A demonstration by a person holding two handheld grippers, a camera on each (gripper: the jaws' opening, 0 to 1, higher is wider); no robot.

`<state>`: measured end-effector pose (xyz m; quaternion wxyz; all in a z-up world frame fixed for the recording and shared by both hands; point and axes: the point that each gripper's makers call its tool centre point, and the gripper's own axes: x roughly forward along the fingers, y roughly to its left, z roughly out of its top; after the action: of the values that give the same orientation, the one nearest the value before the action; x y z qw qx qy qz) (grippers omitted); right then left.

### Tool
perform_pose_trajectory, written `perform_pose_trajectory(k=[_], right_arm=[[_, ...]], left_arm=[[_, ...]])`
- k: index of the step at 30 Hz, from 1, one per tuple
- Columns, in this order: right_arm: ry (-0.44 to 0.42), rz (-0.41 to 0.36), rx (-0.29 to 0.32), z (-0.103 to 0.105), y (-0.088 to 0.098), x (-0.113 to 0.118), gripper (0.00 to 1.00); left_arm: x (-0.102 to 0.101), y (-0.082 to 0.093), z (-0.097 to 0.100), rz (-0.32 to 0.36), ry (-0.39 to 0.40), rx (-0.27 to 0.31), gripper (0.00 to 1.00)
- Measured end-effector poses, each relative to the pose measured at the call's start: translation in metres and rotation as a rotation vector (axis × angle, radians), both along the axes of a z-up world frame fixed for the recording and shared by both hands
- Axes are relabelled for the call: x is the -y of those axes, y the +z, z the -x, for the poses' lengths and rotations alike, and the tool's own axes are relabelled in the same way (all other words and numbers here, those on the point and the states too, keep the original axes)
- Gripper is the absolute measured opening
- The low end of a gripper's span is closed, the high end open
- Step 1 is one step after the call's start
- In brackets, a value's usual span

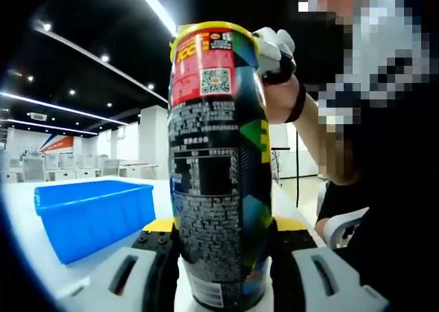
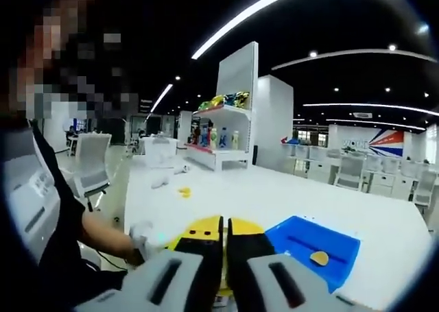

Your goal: Open the lid of the chip container on the table, take out the chips, place them into the box in front of the container, and close the lid

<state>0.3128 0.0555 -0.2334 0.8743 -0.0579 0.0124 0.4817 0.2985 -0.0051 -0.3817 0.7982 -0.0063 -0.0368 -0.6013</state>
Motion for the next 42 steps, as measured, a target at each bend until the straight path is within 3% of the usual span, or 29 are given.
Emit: perform_pose_trajectory(k=[5, 14, 18, 22, 25, 32, 34, 36, 39, 42], right_arm=[[0.003, -0.042, -0.027, 0.0, 0.0, -0.001, 0.01], [0.038, -0.089, 0.009, 0.004, 0.005, 0.0, 0.02], [0.106, -0.112, 0.028, 0.015, 0.008, -0.006, 0.14], [0.1, -0.113, 0.022, 0.013, 0.008, -0.007, 0.16], [0.074, -0.111, 0.033, 0.009, 0.008, -0.006, 0.26], [0.057, -0.124, 0.034, 0.008, 0.009, -0.005, 0.28], [0.053, -0.119, 0.049, 0.007, 0.01, -0.004, 0.32], [0.032, -0.109, 0.076, 0.005, 0.013, -0.001, 0.43], [0.019, -0.101, 0.093, 0.003, 0.015, 0.003, 0.52], [0.028, -0.122, 0.086, 0.003, 0.018, 0.004, 0.6]], left_arm=[[0.0, 0.0, 0.0, 0.0, 0.001, 0.0, 0.53], [0.0, 0.0, 0.001, -0.012, 0.007, 0.001, 0.53], [-0.004, 0.004, 0.006, -0.003, -0.01, -0.036, 0.52], [-0.004, 0.006, 0.008, 0.008, -0.016, -0.024, 0.51], [-0.004, 0.007, 0.008, 0.011, -0.017, -0.024, 0.52], [-0.005, 0.009, 0.009, 0.021, -0.012, -0.007, 0.52], [-0.007, 0.011, 0.008, 0.03, -0.01, -0.007, 0.55], [-0.01, 0.016, 0.006, 0.053, -0.005, -0.01, 0.59], [-0.019, 0.035, 0.004, 0.16, -0.007, -0.03, 0.66], [-0.027, 0.038, -0.001, 0.167, 0.012, -0.02, 0.73]])
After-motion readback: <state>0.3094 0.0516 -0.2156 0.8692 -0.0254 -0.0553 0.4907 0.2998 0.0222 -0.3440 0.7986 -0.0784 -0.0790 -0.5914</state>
